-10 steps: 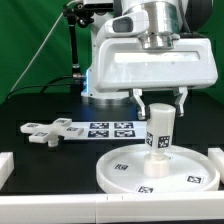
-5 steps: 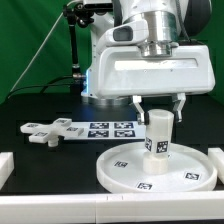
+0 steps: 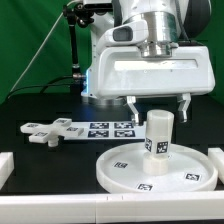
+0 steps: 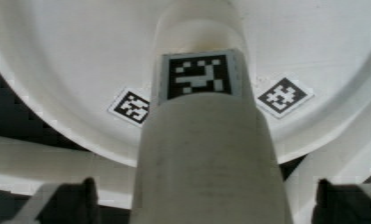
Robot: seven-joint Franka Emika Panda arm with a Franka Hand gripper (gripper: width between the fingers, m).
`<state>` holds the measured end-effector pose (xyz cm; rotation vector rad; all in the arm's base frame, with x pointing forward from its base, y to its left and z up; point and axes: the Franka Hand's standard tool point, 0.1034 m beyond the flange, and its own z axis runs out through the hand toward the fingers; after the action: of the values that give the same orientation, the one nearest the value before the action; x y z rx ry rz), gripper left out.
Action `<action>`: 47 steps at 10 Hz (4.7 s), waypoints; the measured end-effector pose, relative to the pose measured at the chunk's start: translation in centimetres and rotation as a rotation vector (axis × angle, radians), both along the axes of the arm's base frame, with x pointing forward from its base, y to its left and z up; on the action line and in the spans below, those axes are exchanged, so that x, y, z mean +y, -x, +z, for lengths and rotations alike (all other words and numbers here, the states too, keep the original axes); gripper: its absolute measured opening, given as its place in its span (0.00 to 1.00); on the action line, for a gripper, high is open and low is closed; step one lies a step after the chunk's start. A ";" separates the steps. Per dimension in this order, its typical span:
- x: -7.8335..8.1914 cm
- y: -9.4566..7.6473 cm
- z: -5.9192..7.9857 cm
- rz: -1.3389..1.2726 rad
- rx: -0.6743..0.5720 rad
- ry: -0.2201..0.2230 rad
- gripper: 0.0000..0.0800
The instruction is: Assemble round table
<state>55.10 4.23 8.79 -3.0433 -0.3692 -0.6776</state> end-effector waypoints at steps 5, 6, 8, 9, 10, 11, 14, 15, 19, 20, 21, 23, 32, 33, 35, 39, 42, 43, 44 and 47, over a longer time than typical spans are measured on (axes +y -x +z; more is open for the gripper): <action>-0.8 -0.5 1.6 -0.001 0.009 0.003 0.81; -0.7 -0.6 1.9 0.000 0.004 0.003 0.81; -0.4 -0.2 1.5 0.006 0.045 -0.002 0.81; -0.5 -0.3 1.3 0.005 0.045 -0.001 0.81; -0.7 -0.2 0.4 0.002 0.070 -0.002 0.81; -0.5 -0.1 0.2 0.008 0.136 -0.010 0.81; -0.2 -0.4 0.3 0.016 0.336 -0.036 0.81; -0.5 -0.3 0.2 0.021 0.414 -0.039 0.81; -0.1 -0.7 0.2 0.040 0.458 -0.034 0.81; -0.1 -0.8 0.2 0.043 0.456 -0.033 0.81; -0.3 -0.9 0.2 0.055 0.456 -0.032 0.78; -0.5 -1.0 -0.1 0.069 0.457 -0.030 0.56; -1.7 -2.0 -0.2 -0.503 0.373 -0.231 0.51; -1.8 -2.3 -0.1 -0.598 0.356 -0.259 0.51; -1.9 -1.8 -0.2 -0.836 0.353 -0.328 0.51; -1.8 -1.4 -0.2 -1.080 0.370 -0.396 0.51; -2.1 -1.2 -0.3 -1.260 0.379 -0.454 0.51; -2.3 -1.0 -0.4 -1.418 0.383 -0.526 0.51; -2.1 -0.8 -0.4 -1.532 0.394 -0.582 0.51; -1.9 -0.5 -0.6 -1.804 0.435 -0.708 0.51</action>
Offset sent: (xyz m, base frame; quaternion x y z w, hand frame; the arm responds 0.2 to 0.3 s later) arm -0.0008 -0.0092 0.0159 0.0048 -0.0186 -0.0118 0.9997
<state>55.61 2.34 8.23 -1.8931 2.1232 0.0700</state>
